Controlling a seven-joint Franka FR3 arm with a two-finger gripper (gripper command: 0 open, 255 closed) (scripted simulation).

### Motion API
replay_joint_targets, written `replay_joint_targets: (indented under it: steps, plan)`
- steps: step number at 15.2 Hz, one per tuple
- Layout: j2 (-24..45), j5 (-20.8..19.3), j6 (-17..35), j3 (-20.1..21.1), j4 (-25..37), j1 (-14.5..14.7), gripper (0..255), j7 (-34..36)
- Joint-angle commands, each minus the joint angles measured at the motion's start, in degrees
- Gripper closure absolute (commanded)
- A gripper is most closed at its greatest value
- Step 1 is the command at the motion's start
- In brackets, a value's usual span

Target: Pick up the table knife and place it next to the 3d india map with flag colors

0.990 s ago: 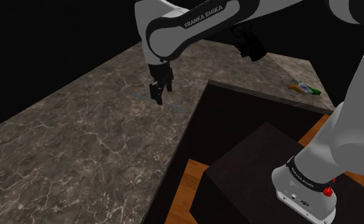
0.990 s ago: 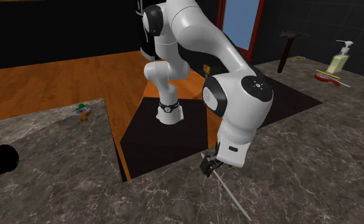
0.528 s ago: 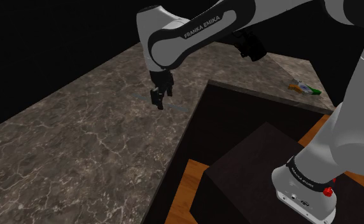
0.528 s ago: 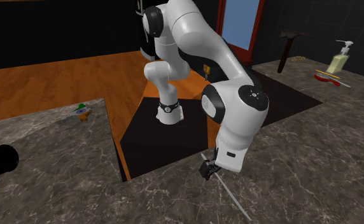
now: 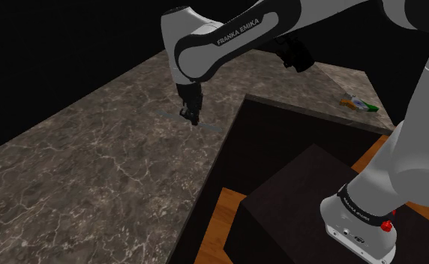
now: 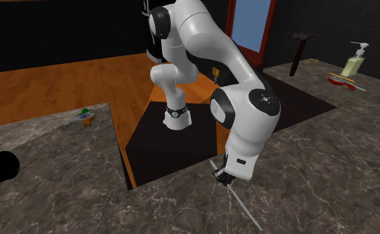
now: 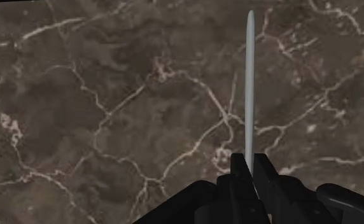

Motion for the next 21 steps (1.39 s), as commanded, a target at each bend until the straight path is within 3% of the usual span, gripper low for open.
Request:
replay_joint_targets:
  steps: [1,6,21]
  plan:
    - [0.00,0.00,0.00,0.00,0.00,0.00,255,0.00]
    - [0.00,0.00,0.01,0.00,0.00,0.00,255,0.00]
    - [-4.44,1.66,-10.14,0.49,5.93,-0.26,255,-1.42]
